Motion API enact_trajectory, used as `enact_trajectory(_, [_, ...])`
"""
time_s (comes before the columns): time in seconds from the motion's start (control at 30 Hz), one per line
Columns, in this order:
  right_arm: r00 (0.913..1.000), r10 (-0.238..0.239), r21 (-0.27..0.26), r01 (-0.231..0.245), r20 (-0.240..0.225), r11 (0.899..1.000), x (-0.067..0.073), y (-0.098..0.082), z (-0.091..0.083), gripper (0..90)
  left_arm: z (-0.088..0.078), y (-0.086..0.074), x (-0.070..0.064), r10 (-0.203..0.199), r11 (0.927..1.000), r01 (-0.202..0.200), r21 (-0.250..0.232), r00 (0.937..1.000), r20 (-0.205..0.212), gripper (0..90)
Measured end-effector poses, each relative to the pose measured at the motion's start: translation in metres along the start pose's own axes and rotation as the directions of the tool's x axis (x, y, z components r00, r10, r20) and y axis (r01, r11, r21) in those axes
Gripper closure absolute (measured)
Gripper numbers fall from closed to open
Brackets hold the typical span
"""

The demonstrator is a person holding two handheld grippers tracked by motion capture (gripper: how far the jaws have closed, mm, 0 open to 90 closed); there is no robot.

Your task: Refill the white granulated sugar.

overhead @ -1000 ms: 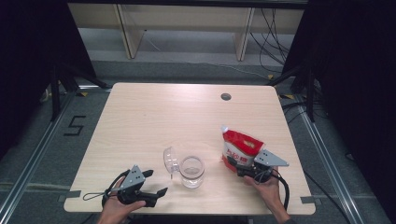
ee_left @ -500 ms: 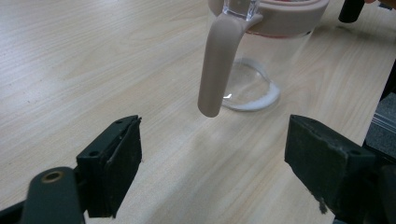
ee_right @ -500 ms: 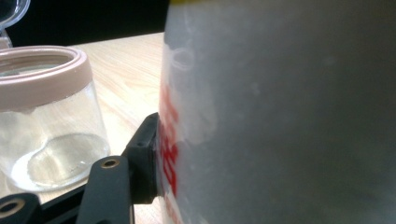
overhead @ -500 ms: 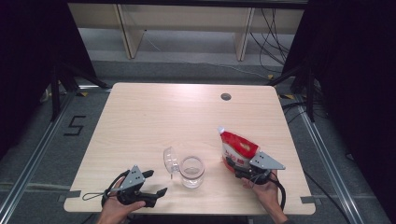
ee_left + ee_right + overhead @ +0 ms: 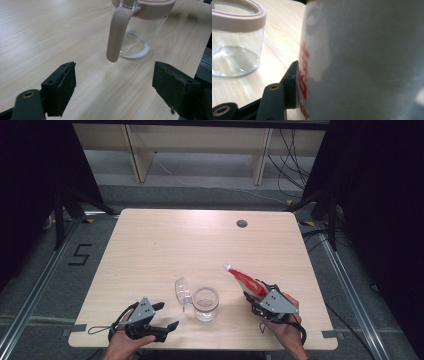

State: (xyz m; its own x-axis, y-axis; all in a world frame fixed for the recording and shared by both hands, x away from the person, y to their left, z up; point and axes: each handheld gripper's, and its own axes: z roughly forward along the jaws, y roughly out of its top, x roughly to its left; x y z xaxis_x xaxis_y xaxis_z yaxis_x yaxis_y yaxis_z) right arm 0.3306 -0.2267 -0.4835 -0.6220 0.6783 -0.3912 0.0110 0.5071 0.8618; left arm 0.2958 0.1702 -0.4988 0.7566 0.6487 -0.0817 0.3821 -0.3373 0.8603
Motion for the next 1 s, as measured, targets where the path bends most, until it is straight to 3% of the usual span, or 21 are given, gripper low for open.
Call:
enact_trajectory(0.1, [0.9990, -0.036, -0.001, 0.036, 0.027, 0.999, 0.002, 0.006, -0.005, 45.4, -0.001, 0.000, 0.001, 0.006, 1.0000, -0.006, 0.005, 1.0000, 0.000, 18.6])
enact_trajectory(0.2, [0.9917, -0.119, 0.014, 0.119, 0.048, 0.993, 0.005, 0.013, -0.009, 45.6, -0.001, 0.000, 0.000, -0.011, 0.9999, 0.011, 0.007, 0.9999, -0.007, 18.1])
enact_trajectory(0.3, [0.9814, -0.185, 0.016, 0.184, 0.052, 0.983, 0.010, 0.019, -0.013, 45.7, -0.001, 0.000, 0.000, -0.015, 0.9999, 0.015, 0.003, 0.9999, -0.005, 17.9])
enact_trajectory(0.37, [0.9676, -0.245, 0.040, 0.242, 0.063, 0.969, 0.016, 0.022, -0.017, 45.8, -0.001, 0.000, 0.000, -0.013, 0.9999, 0.013, 0.002, 0.9999, -0.007, 17.9])
enact_trajectory(0.43, [0.9467, -0.314, 0.060, 0.311, 0.070, 0.949, 0.020, 0.024, -0.021, 45.8, -0.001, 0.000, 0.001, 0.002, 1.0000, -0.002, 0.001, 1.0000, -0.005, 17.9])
enact_trajectory(0.5, [0.9078, -0.409, 0.087, 0.402, 0.091, 0.911, 0.025, 0.027, -0.023, 45.9, 0.000, 0.000, 0.001, 0.000, 1.0000, 0.000, -0.002, 1.0000, -0.005, 17.9])
enact_trajectory(0.53, [0.8941, -0.438, 0.100, 0.429, 0.093, 0.898, 0.028, 0.028, -0.023, 45.9, 0.000, 0.000, 0.001, 0.001, 1.0000, -0.001, 0.000, 1.0000, -0.004, 17.9])
enact_trajectory(0.57, [0.8695, -0.485, 0.109, 0.475, 0.094, 0.873, 0.029, 0.029, -0.024, 45.9, -0.002, 0.000, 0.002, 0.024, 0.9995, -0.023, 0.023, 0.9996, -0.013, 17.9])
enact_trajectory(0.6, [0.8593, -0.503, 0.114, 0.492, 0.094, 0.863, 0.031, 0.030, -0.025, 46.0, -0.001, 0.000, 0.001, 0.006, 0.9997, -0.006, 0.022, 0.9998, -0.018, 17.9])
enact_trajectory(0.63, [0.8557, -0.508, 0.125, 0.496, 0.097, 0.859, 0.035, 0.031, -0.027, 46.0, -0.001, 0.000, 0.001, 0.007, 0.9998, -0.006, 0.021, 0.9998, -0.017, 17.9])
enact_trajectory(0.7, [0.8250, -0.555, 0.131, 0.542, 0.106, 0.830, 0.038, 0.033, -0.027, 46.1, -0.001, 0.000, 0.000, -0.007, 1.0000, 0.007, 0.004, 0.9999, -0.011, 17.8])
enact_trajectory(0.73, [0.8214, -0.560, 0.140, 0.546, 0.106, 0.826, 0.040, 0.035, -0.030, 46.1, -0.001, 0.000, 0.000, -0.021, 0.9998, 0.021, -0.002, 0.9997, -0.012, 17.8])
enact_trajectory(0.77, [0.8183, -0.564, 0.131, 0.551, 0.108, 0.824, 0.040, 0.035, -0.030, 46.1, -0.002, 0.000, 0.002, 0.000, 0.9999, 0.001, 0.011, 0.9998, -0.019, 17.8])
enact_trajectory(0.8, [0.8066, -0.580, 0.127, 0.568, 0.111, 0.813, 0.040, 0.035, -0.030, 46.2, -0.002, 0.000, 0.001, -0.012, 0.9999, 0.013, 0.004, 0.9997, -0.019, 17.8])
enact_trajectory(0.83, [0.7923, -0.600, 0.143, 0.585, 0.109, 0.798, 0.041, 0.036, -0.031, 46.2, -0.002, 0.000, 0.001, -0.019, 0.9998, 0.019, -0.002, 0.9997, -0.015, 17.7])
enact_trajectory(0.87, [0.7599, -0.639, 0.153, 0.622, 0.117, 0.768, 0.041, 0.037, -0.031, 46.2, -0.002, 0.000, 0.001, -0.023, 0.9997, 0.023, -0.004, 0.9996, -0.016, 17.7])
enact_trajectory(0.9, [0.7703, -0.627, 0.157, 0.609, 0.118, 0.778, 0.042, 0.035, -0.031, 46.2, -0.002, 0.000, 0.001, -0.015, 0.9999, 0.015, 0.003, 0.9998, -0.016, 17.7])
enact_trajectory(0.93, [0.7459, -0.657, 0.161, 0.639, 0.109, 0.752, 0.041, 0.037, -0.032, 46.2, -0.002, 0.000, 0.001, -0.014, 0.9999, 0.014, 0.005, 0.9998, -0.016, 17.7])
enact_trajectory(0.97, [0.7569, -0.646, 0.160, 0.629, 0.098, 0.761, 0.041, 0.036, -0.032, 46.2, -0.002, 0.000, 0.001, -0.011, 0.9999, 0.011, 0.006, 0.9998, -0.015, 17.7])
enact_trajectory(1.0, [0.7604, -0.638, 0.160, 0.620, 0.119, 0.768, 0.042, 0.036, -0.032, 46.3, -0.001, 0.000, 0.001, -0.009, 0.9999, 0.009, 0.007, 0.9998, -0.015, 17.6])
